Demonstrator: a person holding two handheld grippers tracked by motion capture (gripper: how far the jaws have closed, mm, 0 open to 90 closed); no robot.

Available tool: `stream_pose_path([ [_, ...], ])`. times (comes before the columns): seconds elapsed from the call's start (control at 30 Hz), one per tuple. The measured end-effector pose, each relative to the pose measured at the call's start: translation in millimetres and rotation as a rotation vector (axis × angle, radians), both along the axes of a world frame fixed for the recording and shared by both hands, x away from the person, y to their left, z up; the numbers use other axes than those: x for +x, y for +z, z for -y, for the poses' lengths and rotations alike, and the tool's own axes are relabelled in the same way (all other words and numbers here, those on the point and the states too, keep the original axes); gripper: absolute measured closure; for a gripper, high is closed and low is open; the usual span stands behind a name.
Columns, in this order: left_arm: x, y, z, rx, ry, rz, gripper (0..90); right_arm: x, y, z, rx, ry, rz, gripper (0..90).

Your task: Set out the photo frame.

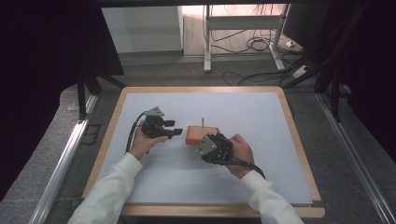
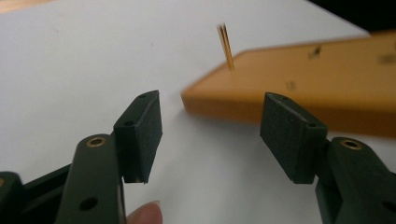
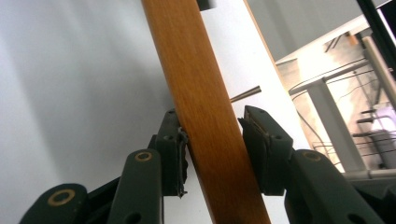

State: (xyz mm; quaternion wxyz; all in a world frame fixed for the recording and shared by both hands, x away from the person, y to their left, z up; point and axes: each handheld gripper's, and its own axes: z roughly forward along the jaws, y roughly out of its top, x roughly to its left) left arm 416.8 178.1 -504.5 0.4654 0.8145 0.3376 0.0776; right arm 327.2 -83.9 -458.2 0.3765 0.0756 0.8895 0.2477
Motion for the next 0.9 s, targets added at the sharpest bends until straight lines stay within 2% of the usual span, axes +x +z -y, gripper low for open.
stream_pose_path([
  [0.07, -4.6, -2.0, 1.6, 0.043, -0.006, 0.010, 37.7, 5.4, 5.3, -1.3, 0.003, 0.003, -0.027, 61.8],
  [0.13, -8.4, -2.0, 2.7, 0.062, -0.018, 0.021, 37.2, 11.0, 10.1, -3.0, 0.004, 0.005, -0.045, 62.4],
  [0.27, -14.0, -2.5, 3.9, 0.065, -0.027, 0.024, 37.1, 21.7, 18.0, -6.7, 0.008, 0.015, -0.081, 63.2],
  [0.47, -14.4, -5.9, 1.5, 0.066, -0.025, 0.016, 37.2, 36.9, 28.4, -12.0, 0.015, 0.014, -0.127, 64.7],
  [0.9, -14.7, -10.8, 3.8, 0.077, -0.026, 0.012, 37.3, 56.4, 41.4, -13.8, 0.002, -0.017, -0.160, 67.9],
])
